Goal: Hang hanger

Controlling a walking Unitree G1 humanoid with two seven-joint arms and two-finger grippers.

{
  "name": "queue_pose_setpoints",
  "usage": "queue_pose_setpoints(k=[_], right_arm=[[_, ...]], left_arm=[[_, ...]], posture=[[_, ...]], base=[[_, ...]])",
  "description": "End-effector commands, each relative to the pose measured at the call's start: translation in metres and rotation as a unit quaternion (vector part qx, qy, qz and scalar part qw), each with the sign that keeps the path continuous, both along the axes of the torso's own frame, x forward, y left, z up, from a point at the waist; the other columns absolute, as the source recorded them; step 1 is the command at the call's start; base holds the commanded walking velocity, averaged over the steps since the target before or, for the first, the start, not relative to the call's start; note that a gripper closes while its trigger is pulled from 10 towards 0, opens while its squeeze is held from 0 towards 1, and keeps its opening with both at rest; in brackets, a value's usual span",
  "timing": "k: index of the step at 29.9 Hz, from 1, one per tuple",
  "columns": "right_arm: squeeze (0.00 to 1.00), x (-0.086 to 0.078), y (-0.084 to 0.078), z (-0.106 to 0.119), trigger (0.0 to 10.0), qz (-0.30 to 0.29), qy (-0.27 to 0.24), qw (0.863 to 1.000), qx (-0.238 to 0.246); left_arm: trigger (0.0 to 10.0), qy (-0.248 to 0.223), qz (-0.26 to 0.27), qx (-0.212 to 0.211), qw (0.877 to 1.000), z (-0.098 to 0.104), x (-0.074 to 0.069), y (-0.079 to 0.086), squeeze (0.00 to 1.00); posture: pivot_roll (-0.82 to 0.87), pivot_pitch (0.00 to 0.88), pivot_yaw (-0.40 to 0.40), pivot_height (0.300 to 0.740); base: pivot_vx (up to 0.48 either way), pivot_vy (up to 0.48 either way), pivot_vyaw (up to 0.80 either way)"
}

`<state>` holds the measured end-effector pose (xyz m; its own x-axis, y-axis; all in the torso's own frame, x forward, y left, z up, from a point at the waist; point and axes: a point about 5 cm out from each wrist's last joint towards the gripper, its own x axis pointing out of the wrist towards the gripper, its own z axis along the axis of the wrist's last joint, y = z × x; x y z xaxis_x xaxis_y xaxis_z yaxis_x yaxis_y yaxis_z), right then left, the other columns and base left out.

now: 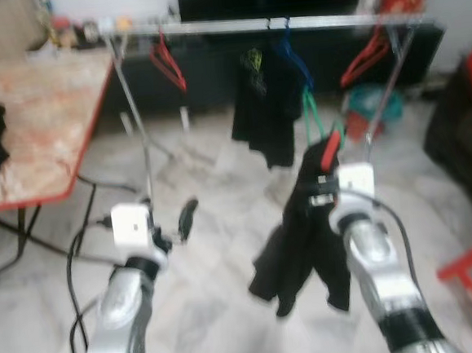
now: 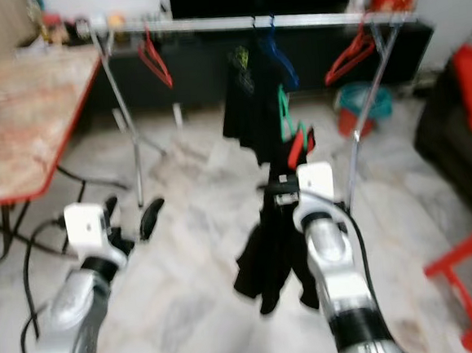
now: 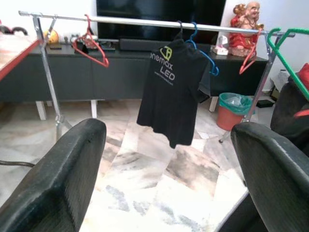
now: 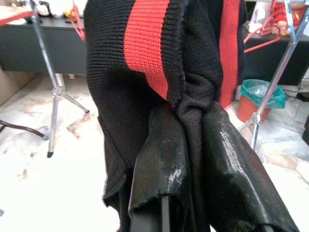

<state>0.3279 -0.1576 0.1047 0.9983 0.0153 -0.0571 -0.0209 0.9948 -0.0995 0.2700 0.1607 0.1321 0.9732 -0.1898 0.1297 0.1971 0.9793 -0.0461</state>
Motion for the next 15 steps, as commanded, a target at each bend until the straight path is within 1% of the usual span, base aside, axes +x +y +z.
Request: queue_pose_setpoints(k=[1,4,7,15], right_arm=[[0.0,0.0025,-0.0014,0.0084,10.0,-0.002,-0.017,1.0,-0.003],[0.0,0.0024,-0.0011,0.0084,10.0,0.0,-0.017,1.0,-0.003],[0.0,0.0024,-0.0008,0.0085,10.0,0.001,-0.015,1.0,-0.005],[0.0,0.0008,0.0005,0.0063,10.0,0.007,-0.011,1.0,-0.005]], left_arm=[[10.0,0.003,-0.011,-0.006,1.0,-0.0004,-0.0008,-0.0043,0.0],[10.0,0.002,-0.01,-0.005,1.0,-0.0002,-0.0009,-0.0041,0.0],[10.0,0.008,-0.005,0.012,1.0,-0.0023,-0.0007,-0.0027,0.0],[10.0,0.008,-0.004,0.004,1.0,-0.0012,-0.0026,-0.0001,0.0]], posture=[[0.01,0.0,-0.005,0.74],[0.01,0.0,-0.005,0.74],[0.01,0.0,-0.004,0.74],[0.02,0.0,-0.001,0.74]], base=[[-0.3,0.0,0.0],[-0.296,0.0,0.0],[0.0,0.0,0.0],[0.0,0.0,0.0]])
